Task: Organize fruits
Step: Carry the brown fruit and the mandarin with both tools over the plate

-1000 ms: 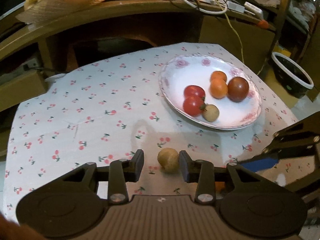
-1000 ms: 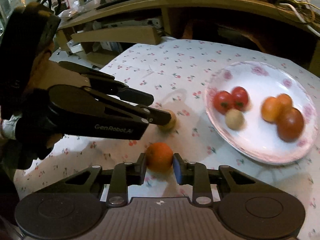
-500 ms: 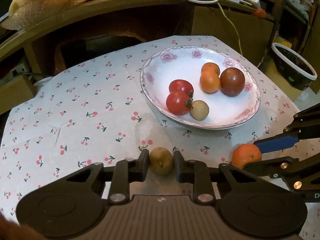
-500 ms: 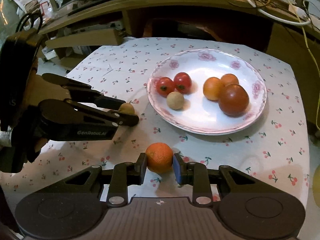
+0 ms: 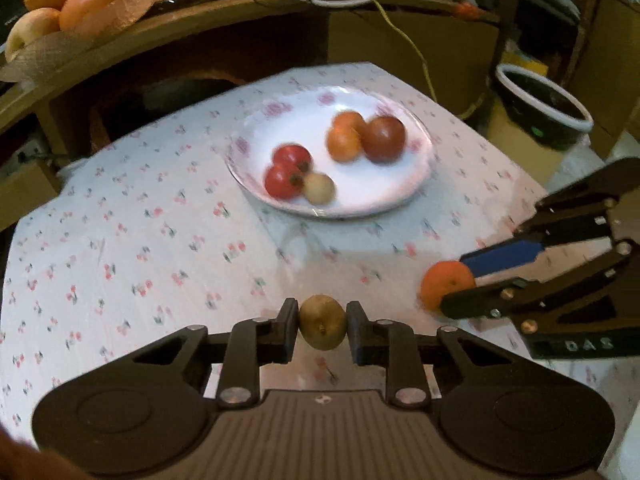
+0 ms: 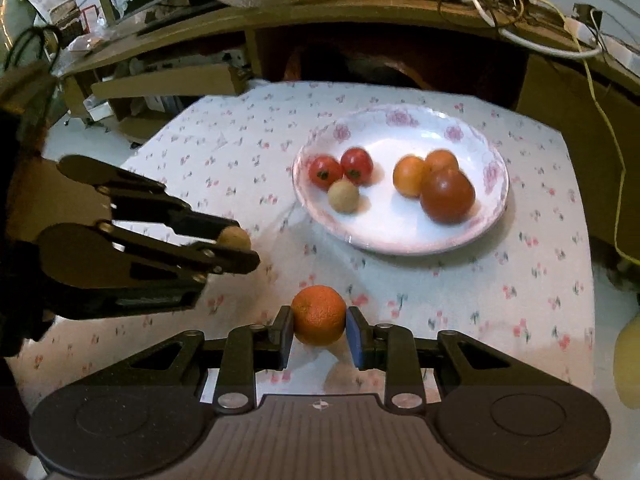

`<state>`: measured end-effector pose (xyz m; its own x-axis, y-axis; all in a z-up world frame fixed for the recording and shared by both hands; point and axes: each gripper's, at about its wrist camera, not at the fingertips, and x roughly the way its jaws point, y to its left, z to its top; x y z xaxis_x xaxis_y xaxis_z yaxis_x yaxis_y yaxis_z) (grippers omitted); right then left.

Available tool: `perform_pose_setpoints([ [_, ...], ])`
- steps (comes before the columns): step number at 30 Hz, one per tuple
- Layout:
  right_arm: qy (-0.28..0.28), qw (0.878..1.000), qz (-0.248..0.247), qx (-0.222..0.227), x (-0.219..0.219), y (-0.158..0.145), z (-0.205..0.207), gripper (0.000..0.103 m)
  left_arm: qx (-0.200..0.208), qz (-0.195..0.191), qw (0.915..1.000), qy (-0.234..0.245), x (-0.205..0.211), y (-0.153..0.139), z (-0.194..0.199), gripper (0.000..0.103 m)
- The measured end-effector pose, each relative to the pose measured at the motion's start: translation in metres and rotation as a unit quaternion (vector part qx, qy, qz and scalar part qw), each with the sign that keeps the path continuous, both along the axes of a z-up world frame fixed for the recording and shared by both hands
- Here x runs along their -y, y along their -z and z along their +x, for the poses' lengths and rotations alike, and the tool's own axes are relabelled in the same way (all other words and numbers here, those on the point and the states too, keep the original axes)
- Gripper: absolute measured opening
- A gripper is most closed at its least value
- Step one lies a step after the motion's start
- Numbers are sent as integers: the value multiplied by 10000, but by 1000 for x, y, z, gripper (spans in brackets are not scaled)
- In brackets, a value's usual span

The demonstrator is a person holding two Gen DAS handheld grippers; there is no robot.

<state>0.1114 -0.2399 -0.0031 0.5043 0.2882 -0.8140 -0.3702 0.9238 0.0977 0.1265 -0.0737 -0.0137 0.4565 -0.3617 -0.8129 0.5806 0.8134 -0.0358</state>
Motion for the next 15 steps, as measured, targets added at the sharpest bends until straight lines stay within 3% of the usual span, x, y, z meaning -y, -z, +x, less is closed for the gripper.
perform_pose_setpoints([
  [11, 19, 9997, -185, -180, -5, 11, -14, 32, -146, 111, 9996, 208, 2, 15, -11, 33],
  [15, 0, 9997, -242, -97, -4, 14, -12, 40, -74, 180, 9994, 290, 3, 15, -12, 38],
])
